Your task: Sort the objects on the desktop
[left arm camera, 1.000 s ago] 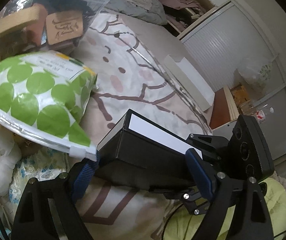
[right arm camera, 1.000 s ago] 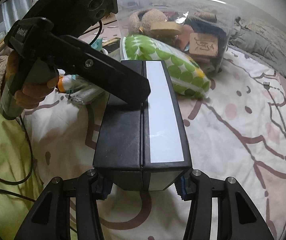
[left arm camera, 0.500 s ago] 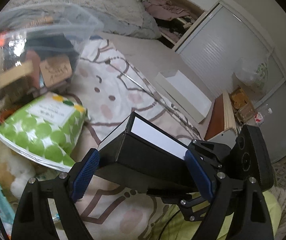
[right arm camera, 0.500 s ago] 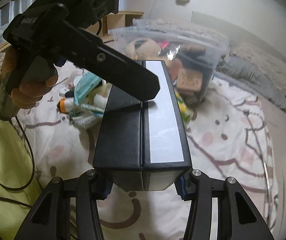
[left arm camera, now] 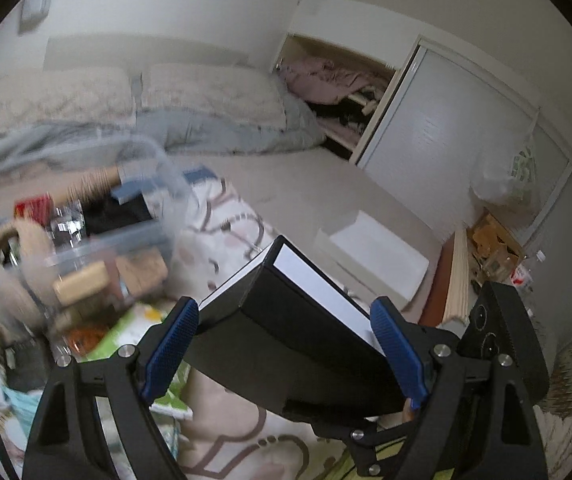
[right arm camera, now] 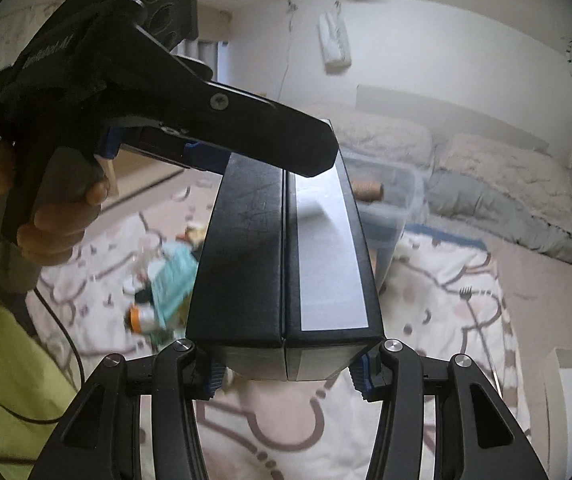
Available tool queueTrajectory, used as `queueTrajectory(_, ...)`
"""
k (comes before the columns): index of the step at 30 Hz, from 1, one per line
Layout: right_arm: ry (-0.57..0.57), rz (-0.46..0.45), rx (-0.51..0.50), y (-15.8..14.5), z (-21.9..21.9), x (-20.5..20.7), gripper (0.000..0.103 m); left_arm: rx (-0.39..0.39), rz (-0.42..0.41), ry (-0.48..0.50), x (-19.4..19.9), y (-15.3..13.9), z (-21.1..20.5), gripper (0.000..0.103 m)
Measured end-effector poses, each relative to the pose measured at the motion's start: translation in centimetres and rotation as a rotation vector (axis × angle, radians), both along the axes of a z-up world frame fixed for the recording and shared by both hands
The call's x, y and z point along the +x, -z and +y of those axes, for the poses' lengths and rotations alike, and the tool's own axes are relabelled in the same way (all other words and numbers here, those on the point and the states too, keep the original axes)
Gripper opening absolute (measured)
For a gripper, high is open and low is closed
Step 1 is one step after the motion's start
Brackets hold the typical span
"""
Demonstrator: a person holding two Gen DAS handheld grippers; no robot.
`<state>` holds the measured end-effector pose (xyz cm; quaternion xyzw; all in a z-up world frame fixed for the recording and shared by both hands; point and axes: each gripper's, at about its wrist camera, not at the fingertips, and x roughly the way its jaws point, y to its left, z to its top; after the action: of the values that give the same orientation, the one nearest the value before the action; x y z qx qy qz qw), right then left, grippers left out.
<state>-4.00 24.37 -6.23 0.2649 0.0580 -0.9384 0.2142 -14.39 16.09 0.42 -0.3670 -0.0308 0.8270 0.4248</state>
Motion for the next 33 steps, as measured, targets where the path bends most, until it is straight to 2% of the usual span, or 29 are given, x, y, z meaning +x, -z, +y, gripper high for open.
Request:
queueTrajectory(3, 0.017, 0.020, -0.021, -1.3, -0.1, -0.3, 0.050, 0.012, 0.012, -0.029, -0.4, -1.5, -0.1, 0.087)
queueTrajectory(7, 0.034, 0.035, -0.055, -2.7, -0.4, -0.9, 0.050, 0.027, -0.015, -0.088, -1.8, -2.5, -0.3, 0.087)
queueTrajectory(10, 0.052, 0.039, -0.066, -3.6, -0.6, -1.7, 0.050, 0.080, -0.046, -0.130, -3.0, -3.3, -0.9, 0.087)
queueTrajectory(14, 0.066, 0.055, -0.064, -4.9, -1.2, -3.1, 0.050, 0.126, -0.019, -0.160, -4.0, -4.9, -1.6, 0.087)
queueTrajectory(18, 0.071, 0.095, -0.019, -6.7, -2.7, -5.2, 0.050, 0.179, -0.002, -0.195, -5.9, -6.4, -3.1, 0.087)
queueTrajectory(22, 0.070, 0.148, 0.068, -7.7, -4.3, -7.5, 0.050, 0.145, 0.012, -0.214, -8.7, -7.5, -3.9, 0.087)
queueTrajectory(26, 0.045, 0.141, 0.107, -8.0, -5.2, -10.1, 0.050, 0.149, 0.044, -0.215, -10.5, -6.8, -5.0, 0.087)
queueTrajectory(33, -0.029, 0.123, 0.282, -5.7, -7.6, -15.2, 0.050, 0.256, -0.080, -0.225, -15.8, -2.7, -8.0, 0.087)
